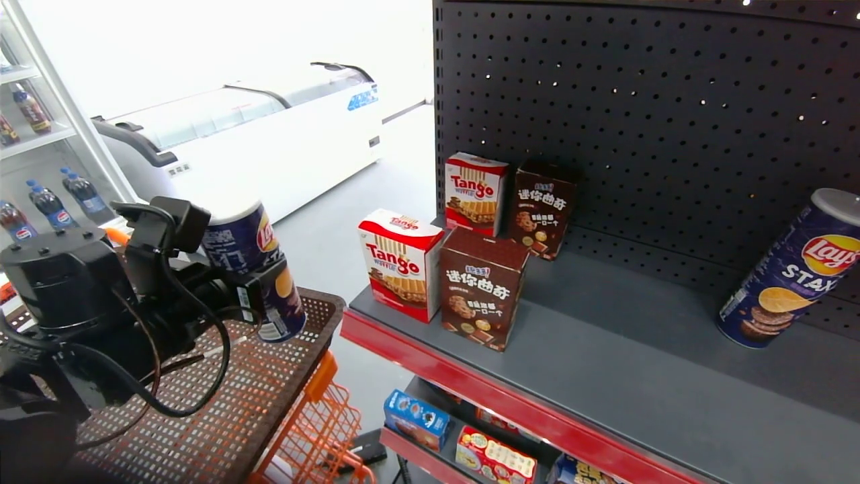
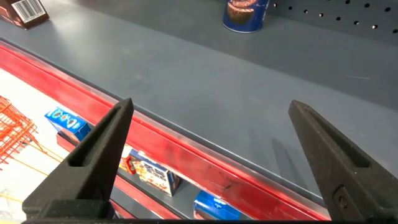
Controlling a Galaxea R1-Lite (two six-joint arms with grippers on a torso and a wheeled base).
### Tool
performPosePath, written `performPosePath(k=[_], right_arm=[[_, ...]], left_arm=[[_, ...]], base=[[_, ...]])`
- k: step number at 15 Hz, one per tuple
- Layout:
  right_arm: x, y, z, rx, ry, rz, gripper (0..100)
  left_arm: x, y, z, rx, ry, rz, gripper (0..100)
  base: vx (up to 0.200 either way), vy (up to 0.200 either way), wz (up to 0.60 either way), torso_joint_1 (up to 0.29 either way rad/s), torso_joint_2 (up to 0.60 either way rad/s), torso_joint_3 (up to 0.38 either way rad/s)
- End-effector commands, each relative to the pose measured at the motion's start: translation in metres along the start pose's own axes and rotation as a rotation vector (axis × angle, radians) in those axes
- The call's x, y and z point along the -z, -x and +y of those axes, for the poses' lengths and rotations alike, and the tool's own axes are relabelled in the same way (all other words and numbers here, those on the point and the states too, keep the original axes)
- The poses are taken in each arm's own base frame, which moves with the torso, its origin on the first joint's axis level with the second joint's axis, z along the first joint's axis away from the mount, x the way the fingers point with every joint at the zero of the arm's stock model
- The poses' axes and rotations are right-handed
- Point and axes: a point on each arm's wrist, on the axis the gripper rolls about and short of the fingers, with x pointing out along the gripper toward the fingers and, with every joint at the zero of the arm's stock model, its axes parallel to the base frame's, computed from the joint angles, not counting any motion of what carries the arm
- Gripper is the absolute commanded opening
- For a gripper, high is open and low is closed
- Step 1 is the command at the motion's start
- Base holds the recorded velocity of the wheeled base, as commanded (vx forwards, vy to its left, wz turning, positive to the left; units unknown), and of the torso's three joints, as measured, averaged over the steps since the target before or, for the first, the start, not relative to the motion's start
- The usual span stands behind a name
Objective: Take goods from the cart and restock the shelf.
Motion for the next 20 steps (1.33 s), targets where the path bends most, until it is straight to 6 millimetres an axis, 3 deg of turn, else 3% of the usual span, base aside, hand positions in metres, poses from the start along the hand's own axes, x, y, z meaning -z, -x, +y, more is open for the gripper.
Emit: performPosePath(k=[1, 6, 11, 15, 20], right_arm=[[0.0, 0.0, 0.0, -0.001, 0.001, 0.001, 100], [0.0, 0.0, 0.0, -0.001, -0.001, 0.001, 100], [0.0, 0.0, 0.0, -0.001, 0.001, 0.001, 100], [0.0, 0.0, 0.0, -0.001, -0.001, 0.001, 100], [0.0, 0.0, 0.0, -0.001, -0.001, 0.001, 100]], left_arm=[[-0.026, 0.024, -0.013, 0.054, -0.011, -0.065, 0], [-0.036, 0.037, -0.04, 0.184, -0.012, -0.131, 0], [-0.037, 0.04, -0.047, 0.308, -0.005, -0.148, 0], [-0.027, 0.069, -0.073, 0.46, 0.044, -0.122, 0], [-0.029, 0.079, -0.085, 0.648, 0.05, -0.129, 0]], base=[[0.0, 0.0, 0.0, 0.0, 0.0, 0.0], [0.0, 0.0, 0.0, 0.0, 0.0, 0.0], [0.0, 0.0, 0.0, 0.0, 0.0, 0.0], [0.0, 0.0, 0.0, 0.0, 0.0, 0.0], [0.0, 0.0, 0.0, 0.0, 0.0, 0.0]])
